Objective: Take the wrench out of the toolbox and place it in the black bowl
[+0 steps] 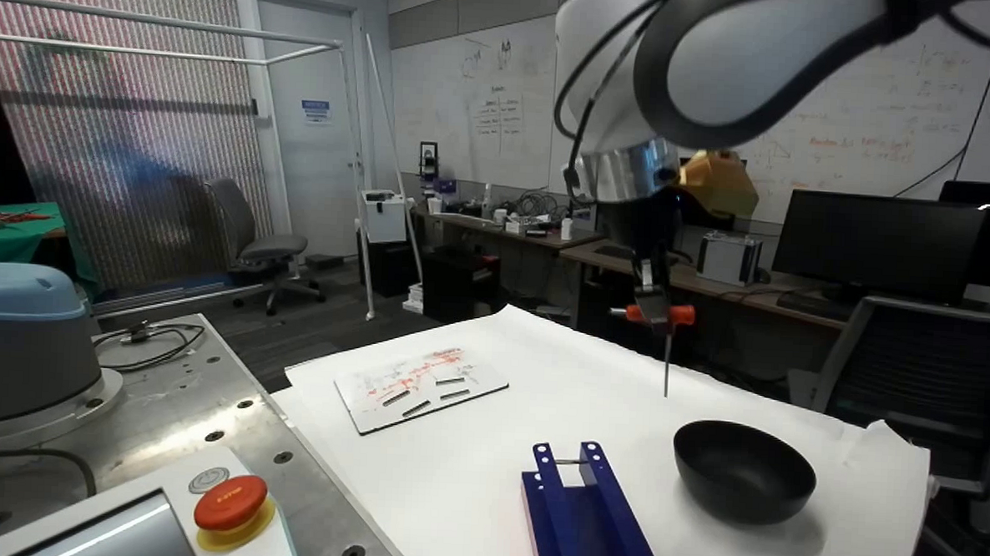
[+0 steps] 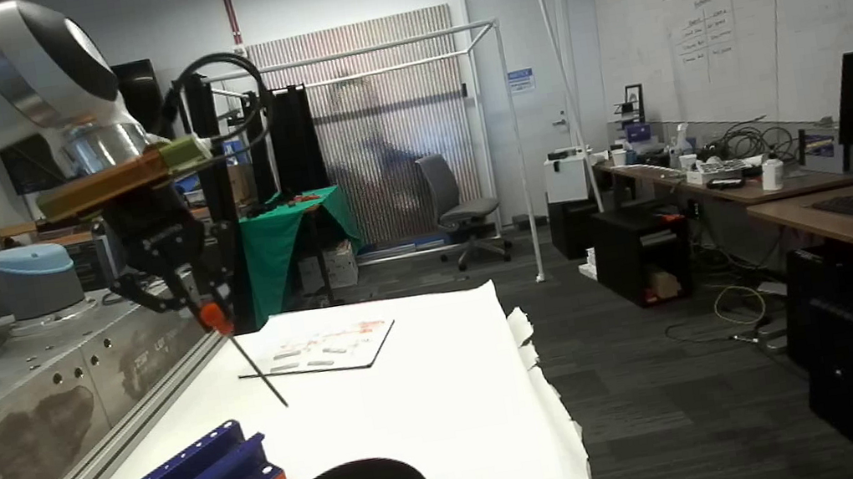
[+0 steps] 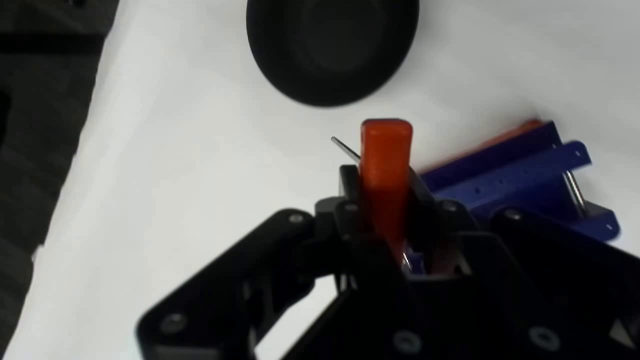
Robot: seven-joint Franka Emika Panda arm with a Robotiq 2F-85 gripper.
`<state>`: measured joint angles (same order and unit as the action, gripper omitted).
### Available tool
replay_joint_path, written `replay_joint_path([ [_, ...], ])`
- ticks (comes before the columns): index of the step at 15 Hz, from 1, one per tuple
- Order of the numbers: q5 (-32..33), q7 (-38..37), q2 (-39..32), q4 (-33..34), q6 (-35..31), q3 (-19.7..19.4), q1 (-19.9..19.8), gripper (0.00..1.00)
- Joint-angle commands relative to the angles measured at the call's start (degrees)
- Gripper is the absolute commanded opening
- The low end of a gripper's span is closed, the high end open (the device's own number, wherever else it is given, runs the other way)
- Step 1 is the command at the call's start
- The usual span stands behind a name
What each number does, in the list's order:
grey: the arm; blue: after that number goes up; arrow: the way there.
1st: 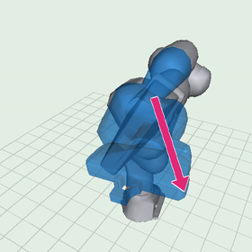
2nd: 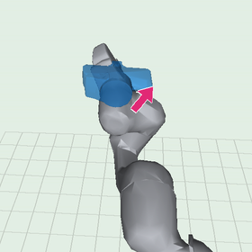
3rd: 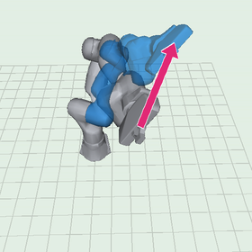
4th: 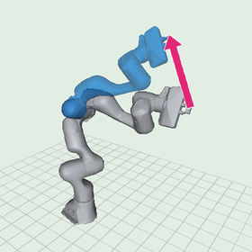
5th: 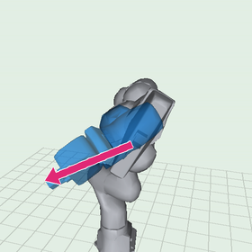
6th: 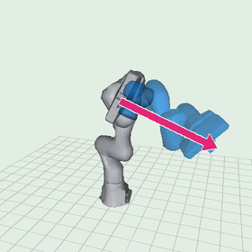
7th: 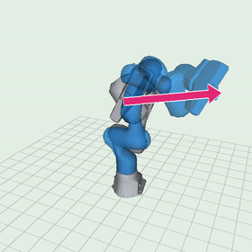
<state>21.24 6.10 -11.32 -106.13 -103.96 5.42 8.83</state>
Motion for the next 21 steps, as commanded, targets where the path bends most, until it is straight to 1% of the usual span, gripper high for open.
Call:
replay_joint_path([
  [1, 1.68, -8.45, -2.18, -3.35, 1.77, -1.87, -1.1, 0.15],
  [5, 1.6, -17.94, -5.79, -5.03, 2.99, -4.47, -2.02, 0.15],
  [6, 1.06, -19.11, -6.82, -4.76, 3.82, -4.77, -2.12, 0.17],
  [7, 1.23, -20.61, -7.68, -4.78, 4.09, -5.14, -2.03, 0.23],
  [8, 1.3, -21.84, -8.62, -4.56, 4.55, -5.44, -1.98, 0.25],
  [9, 1.4, -22.72, -9.59, -4.31, 4.81, -5.68, -1.92, 0.19],
  [11, 0.52, -24.34, -10.81, -3.72, 5.31, -5.84, -1.94, 0.15],
  [12, 0.17, -25.16, -11.37, -3.46, 5.48, -5.89, -1.92, 0.29],
  [13, 0.22, -25.94, -11.69, -3.4, 5.62, -6.0, -1.86, 0.47],
  [15, -0.91, -26.29, -12.01, -3.36, 5.53, -5.93, -2.18, 0.6],
  [18, -2.78, -25.68, -11.41, -3.48, 5.06, -5.81, -2.68, 0.85],
  [20, -4.13, -25.18, -10.91, -3.13, 4.98, -5.71, -2.95, 0.99],
  [21, -5.0, -24.88, -10.64, -2.92, 4.88, -5.65, -3.13, 1.0],
])
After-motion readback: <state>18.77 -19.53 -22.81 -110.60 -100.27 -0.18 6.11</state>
